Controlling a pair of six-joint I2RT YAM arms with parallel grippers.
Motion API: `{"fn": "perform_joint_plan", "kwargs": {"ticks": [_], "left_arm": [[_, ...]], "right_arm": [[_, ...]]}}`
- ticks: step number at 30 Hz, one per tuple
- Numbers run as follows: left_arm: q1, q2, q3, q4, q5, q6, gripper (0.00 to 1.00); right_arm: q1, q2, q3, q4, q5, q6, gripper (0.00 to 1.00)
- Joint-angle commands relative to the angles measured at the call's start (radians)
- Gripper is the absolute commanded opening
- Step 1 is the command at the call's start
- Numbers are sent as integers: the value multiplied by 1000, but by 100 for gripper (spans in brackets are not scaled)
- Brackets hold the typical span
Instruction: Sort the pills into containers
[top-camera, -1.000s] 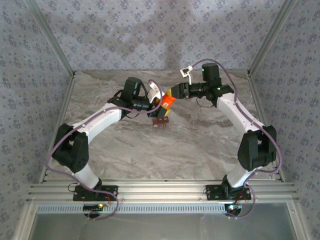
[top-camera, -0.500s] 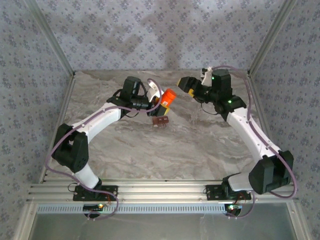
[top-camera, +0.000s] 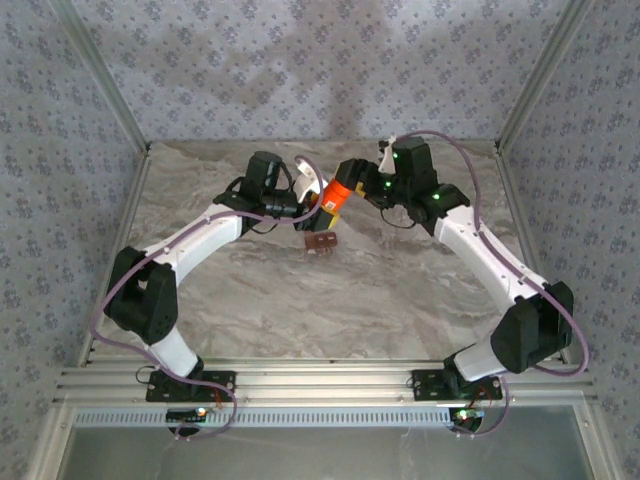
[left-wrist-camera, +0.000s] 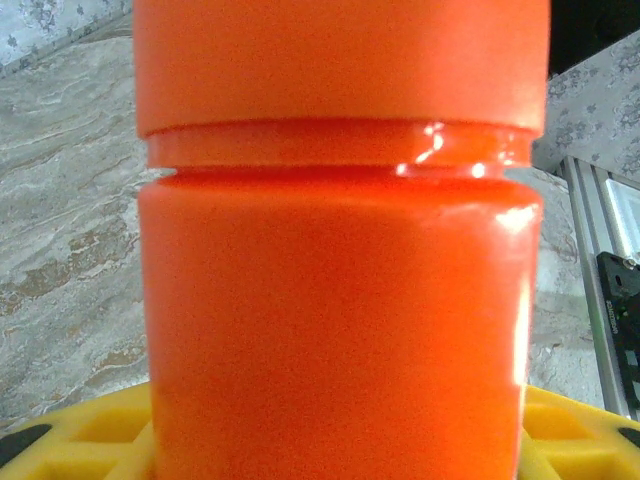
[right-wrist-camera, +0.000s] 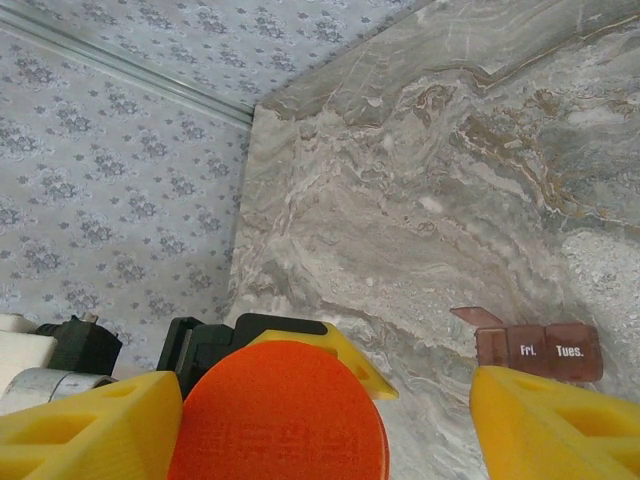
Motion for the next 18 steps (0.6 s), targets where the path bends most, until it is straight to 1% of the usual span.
{"fn": "perform_joint_plan", "kwargs": {"ticks": [1,9,12,15,16,18], "left_arm": [[2,11,43,33,41,7,0],[2,15,44,33,41,3,0],[2,13,44,31,41,5,0],[1,13,45,32,44,4,0],[1,11,45,32,43,3,0],[3,12,45,31,43,4,0]], "right_arm": [[20,16,30,-23,4,-5,77],[52,21,42,-32,0,-27,77],[50,22,46,-41,-1,-33,71],[43,20,45,-43,-5,-37,57],[42,19,45,-42,-7,-38,55],[36,17,41,-40,-13,-42,55]]}}
